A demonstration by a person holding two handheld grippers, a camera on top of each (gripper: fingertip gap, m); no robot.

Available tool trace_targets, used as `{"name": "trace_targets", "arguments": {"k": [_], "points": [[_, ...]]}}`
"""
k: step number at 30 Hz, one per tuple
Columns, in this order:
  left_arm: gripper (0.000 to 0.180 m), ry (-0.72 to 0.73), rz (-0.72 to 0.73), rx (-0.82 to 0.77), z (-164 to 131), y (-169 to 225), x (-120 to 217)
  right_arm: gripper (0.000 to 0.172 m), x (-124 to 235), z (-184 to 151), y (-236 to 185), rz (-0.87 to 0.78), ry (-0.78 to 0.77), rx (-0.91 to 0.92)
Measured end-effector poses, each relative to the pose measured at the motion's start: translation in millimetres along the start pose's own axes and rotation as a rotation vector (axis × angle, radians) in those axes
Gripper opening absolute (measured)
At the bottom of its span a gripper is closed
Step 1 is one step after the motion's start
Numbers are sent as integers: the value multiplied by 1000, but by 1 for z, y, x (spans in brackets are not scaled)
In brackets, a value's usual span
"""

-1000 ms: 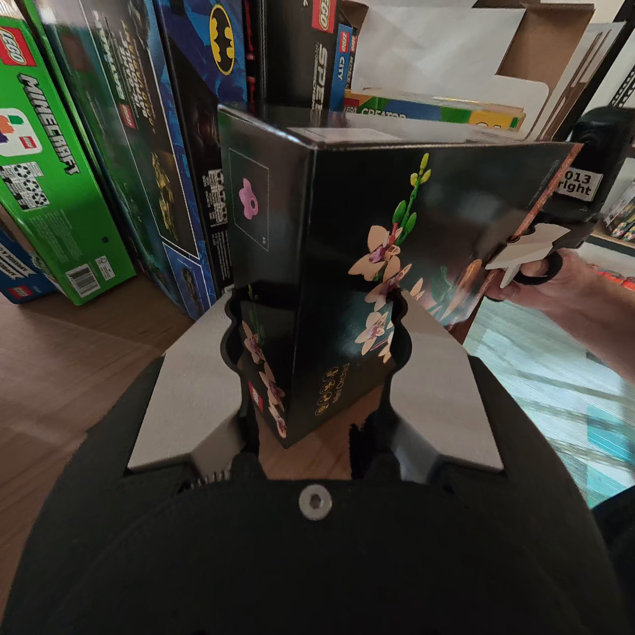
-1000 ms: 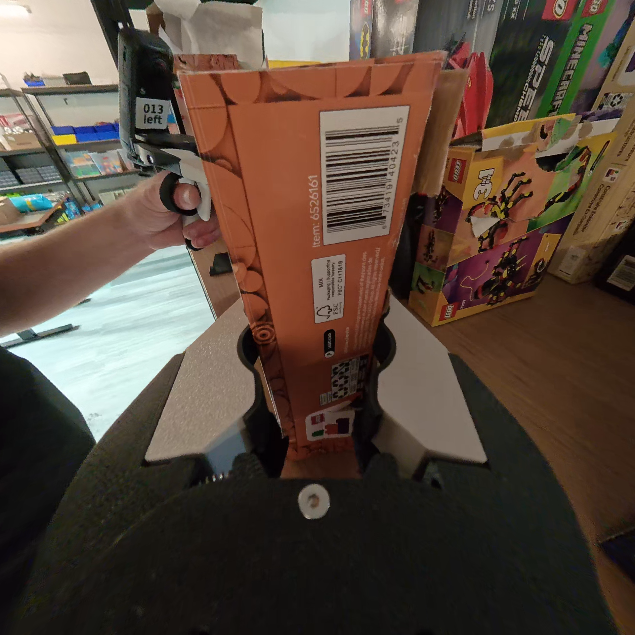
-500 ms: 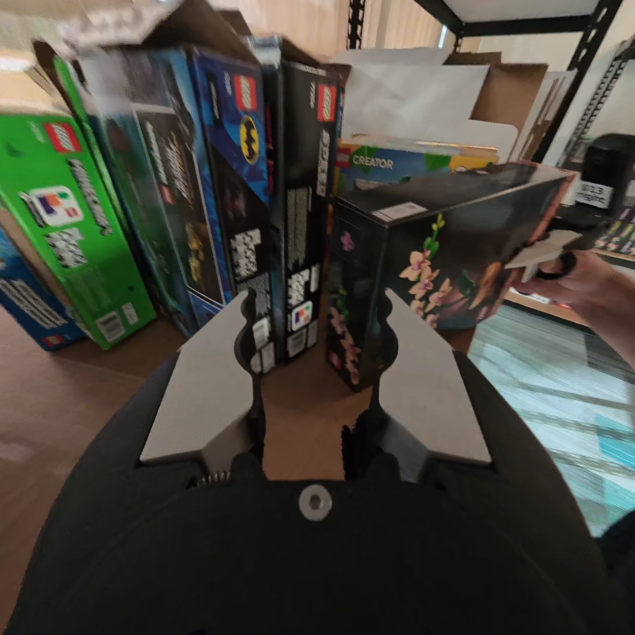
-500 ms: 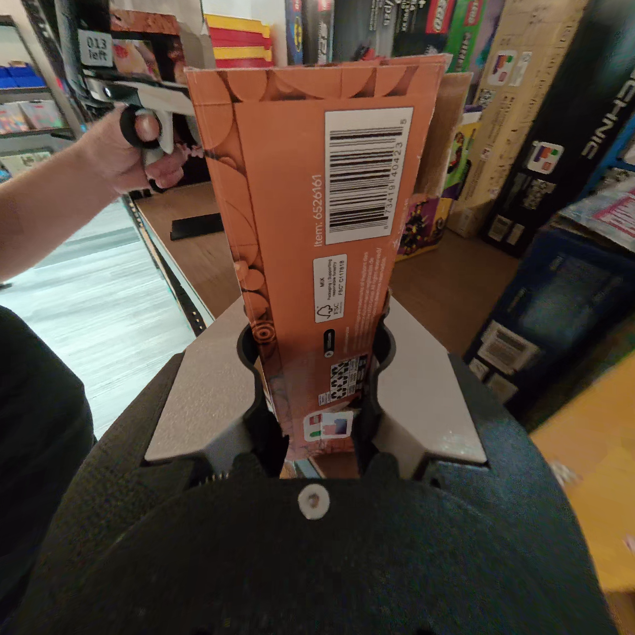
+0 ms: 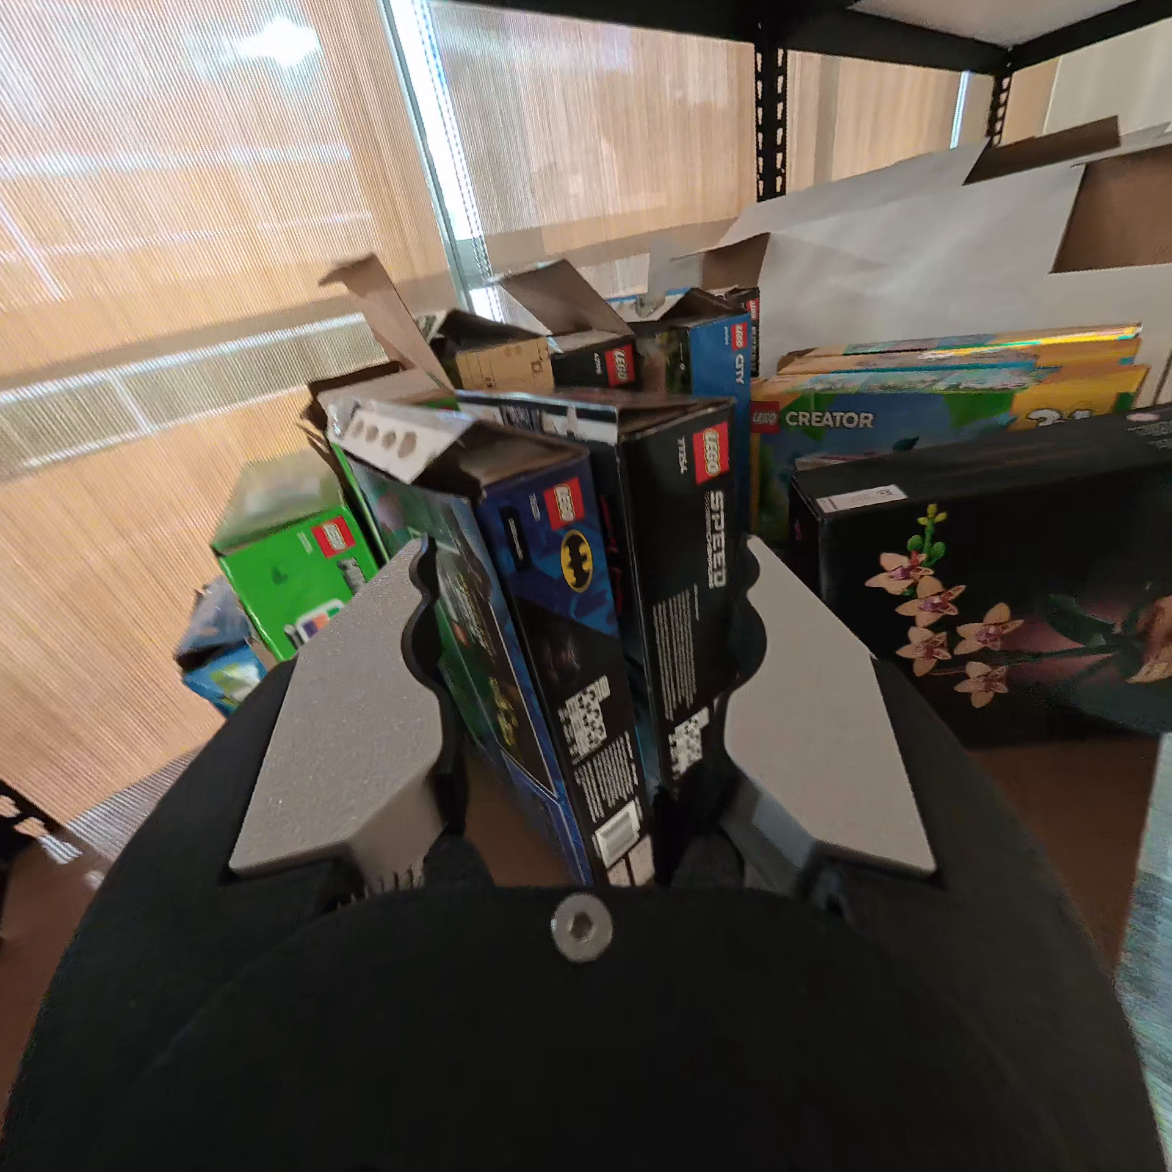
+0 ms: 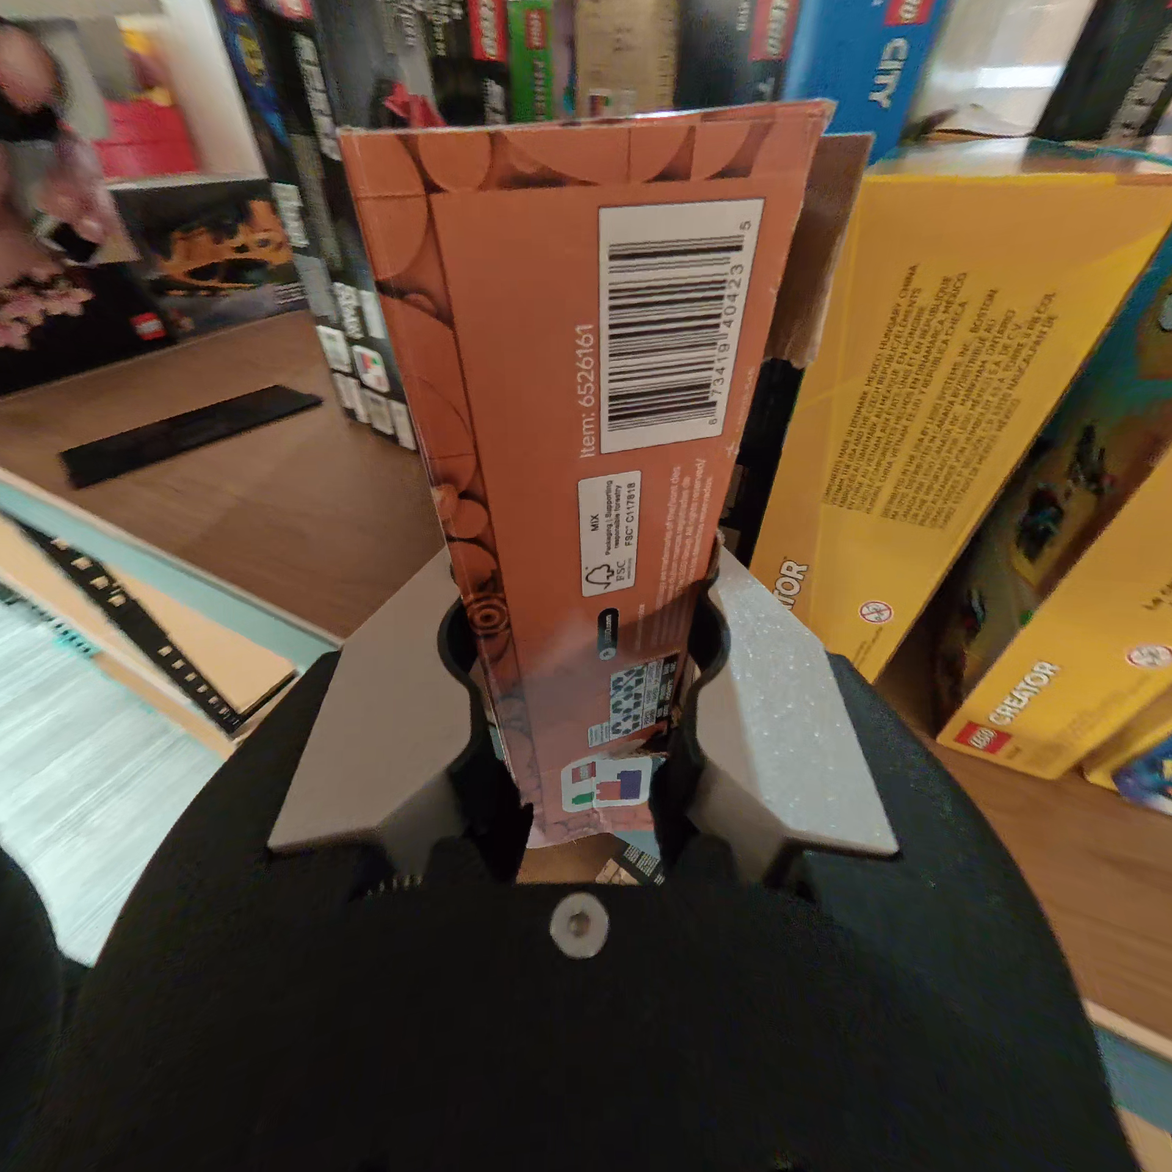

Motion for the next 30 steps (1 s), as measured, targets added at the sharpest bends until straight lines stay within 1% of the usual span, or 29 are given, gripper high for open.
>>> {"name": "trace_targets", "arguments": {"k": [1,4,7,11,17,20,24,30], "points": [[91,4,13,-20,5,-1,-1,66,-3,-1,-3,-42,5,-10],[91,9,34,-70,17,-3,-4,65,-18,-4,-17,-173,16,-31],[92,-5,33,-90,21,-4,-8,65,-36,-3,-28,-317,33,-41],[91,-28,44,-115,22,-4,-13,65,-57,-1,-22,-428,67,-50],[92,-44,31,-166,42,-7,-18,66,-86,3,-19,-501,69,-57],[86,-60,30,-247,50,-8,-23,66,-94,4,-17,-527,69,-73],[84,-90,-25,-293,54,-8,-29,66,-103,5,-15,-585,80,-78],[81,-100,-31,-309,57,-8,-27,67,-119,7,-20,-679,99,-95]]}}
Point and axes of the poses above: each gripper's, where its closed fingertips meet, x back along the fingers, z out of its top, y = z × x across the jaws, the point moved 8 cm from there along x, back along the fingers, and after that the axes turned 1 degree about z, right-handed, at the moved point
